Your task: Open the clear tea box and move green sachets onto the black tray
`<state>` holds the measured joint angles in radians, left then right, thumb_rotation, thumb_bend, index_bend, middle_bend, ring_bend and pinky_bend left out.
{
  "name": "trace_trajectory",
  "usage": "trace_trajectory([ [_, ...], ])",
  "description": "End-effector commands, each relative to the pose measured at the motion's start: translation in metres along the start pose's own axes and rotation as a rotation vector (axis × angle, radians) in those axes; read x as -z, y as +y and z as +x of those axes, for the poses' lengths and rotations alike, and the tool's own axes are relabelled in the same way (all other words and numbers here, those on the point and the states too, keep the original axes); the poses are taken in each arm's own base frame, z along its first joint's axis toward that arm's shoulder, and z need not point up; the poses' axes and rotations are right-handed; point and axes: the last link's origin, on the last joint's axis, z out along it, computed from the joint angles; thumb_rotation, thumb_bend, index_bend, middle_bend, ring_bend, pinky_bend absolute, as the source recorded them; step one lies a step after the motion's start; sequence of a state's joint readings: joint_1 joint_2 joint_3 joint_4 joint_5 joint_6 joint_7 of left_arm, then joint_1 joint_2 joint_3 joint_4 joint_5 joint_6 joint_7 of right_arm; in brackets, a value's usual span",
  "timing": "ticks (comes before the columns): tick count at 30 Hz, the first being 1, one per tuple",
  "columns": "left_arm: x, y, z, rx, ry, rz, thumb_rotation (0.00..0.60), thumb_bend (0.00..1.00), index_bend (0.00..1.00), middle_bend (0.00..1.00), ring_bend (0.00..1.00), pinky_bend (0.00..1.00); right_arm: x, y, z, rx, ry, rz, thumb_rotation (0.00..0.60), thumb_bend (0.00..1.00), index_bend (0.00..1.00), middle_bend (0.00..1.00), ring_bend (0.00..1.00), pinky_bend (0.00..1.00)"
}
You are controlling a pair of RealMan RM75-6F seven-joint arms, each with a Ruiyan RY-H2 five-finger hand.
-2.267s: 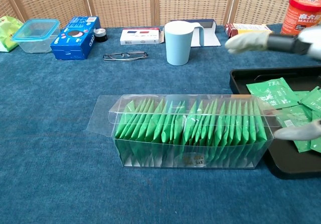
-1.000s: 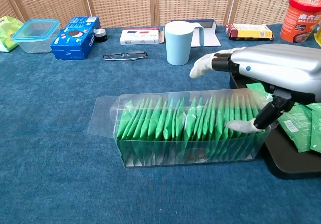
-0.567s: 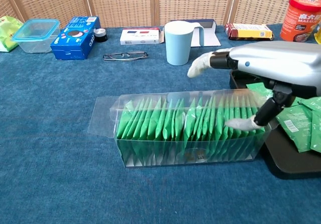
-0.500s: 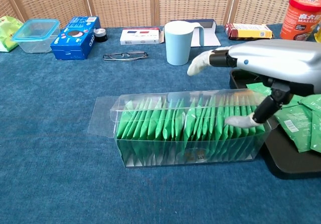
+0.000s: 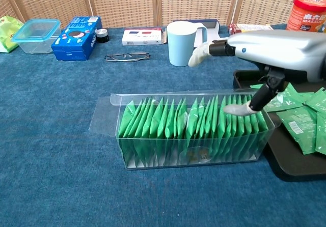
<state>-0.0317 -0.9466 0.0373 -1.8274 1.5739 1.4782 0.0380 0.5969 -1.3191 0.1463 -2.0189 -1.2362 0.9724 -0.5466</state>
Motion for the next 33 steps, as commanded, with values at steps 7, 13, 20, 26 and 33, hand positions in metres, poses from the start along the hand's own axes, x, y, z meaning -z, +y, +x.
trace_trajectory([
  [7,0.001,-0.003,-0.001,0.001,-0.005,0.007,0.6,0.22,0.05,0.06,0.0,0.24,-0.016,0.005,0.017,-0.031,-0.024,-0.011,0.6,0.43,0.16,0.0,0.0,0.01],
  [13,0.001,-0.003,-0.002,0.0,-0.008,0.009,0.6,0.22,0.05,0.06,0.0,0.24,-0.024,0.014,0.032,-0.067,-0.029,-0.033,0.6,0.49,0.17,0.0,0.0,0.01],
  [20,0.0,-0.001,-0.001,-0.003,-0.007,0.002,0.6,0.22,0.05,0.06,0.0,0.24,-0.032,0.019,0.042,-0.09,-0.049,-0.033,0.6,0.54,0.21,0.0,0.01,0.01],
  [26,0.001,-0.001,0.001,-0.007,0.0,0.007,0.6,0.22,0.05,0.06,0.0,0.24,-0.044,0.02,0.046,-0.106,-0.084,-0.023,0.6,0.57,0.34,0.01,0.03,0.01],
  [33,0.003,-0.003,0.002,-0.006,0.003,0.012,0.6,0.22,0.05,0.06,0.0,0.24,-0.055,0.022,0.048,-0.159,-0.139,-0.017,0.6,0.59,0.56,0.1,0.08,0.01],
])
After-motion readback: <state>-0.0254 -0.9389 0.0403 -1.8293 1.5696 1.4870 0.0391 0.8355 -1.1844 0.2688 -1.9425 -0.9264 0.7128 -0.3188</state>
